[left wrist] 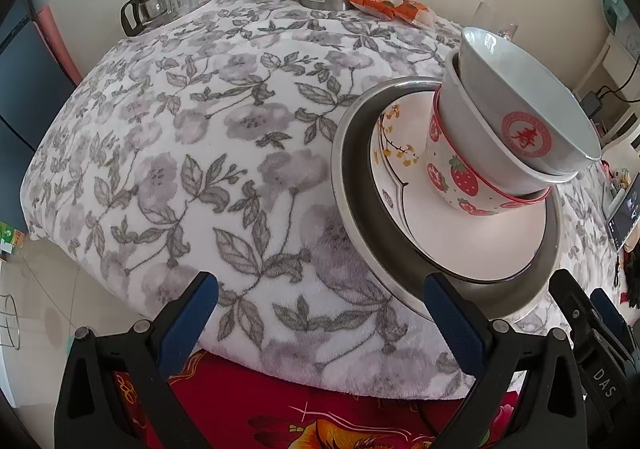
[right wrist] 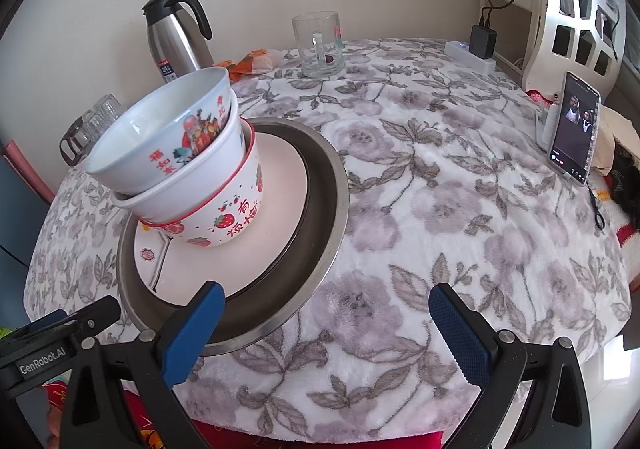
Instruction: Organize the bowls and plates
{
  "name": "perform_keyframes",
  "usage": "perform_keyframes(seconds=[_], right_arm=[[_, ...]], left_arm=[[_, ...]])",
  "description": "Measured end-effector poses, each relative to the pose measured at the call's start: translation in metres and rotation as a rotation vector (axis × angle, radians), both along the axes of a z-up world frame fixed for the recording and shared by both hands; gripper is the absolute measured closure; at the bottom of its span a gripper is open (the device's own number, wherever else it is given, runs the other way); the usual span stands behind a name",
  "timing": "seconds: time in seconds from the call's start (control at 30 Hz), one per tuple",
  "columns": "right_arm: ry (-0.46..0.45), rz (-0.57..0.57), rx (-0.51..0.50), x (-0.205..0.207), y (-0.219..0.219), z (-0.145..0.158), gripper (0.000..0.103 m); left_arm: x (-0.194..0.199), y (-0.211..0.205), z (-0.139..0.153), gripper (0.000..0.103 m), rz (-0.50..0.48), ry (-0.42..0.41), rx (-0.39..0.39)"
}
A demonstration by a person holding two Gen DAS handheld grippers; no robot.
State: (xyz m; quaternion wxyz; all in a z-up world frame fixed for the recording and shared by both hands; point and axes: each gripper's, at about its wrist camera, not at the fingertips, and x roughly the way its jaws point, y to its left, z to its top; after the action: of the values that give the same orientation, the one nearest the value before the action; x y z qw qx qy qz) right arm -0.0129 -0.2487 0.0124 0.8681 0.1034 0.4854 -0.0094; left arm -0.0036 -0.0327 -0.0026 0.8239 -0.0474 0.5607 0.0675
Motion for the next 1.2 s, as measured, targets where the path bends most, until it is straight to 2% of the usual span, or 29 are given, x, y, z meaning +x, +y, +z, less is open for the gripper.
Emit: perform_keyframes(seconds=[1.2], right_arm=[[0.0, 0.008, -0.003, 0.0007, 0.0001, -0.0005, 0.0]], left_arm=[[0.0, 0.0009, 0.0004, 0.001, 0.009, -0.01, 0.016]])
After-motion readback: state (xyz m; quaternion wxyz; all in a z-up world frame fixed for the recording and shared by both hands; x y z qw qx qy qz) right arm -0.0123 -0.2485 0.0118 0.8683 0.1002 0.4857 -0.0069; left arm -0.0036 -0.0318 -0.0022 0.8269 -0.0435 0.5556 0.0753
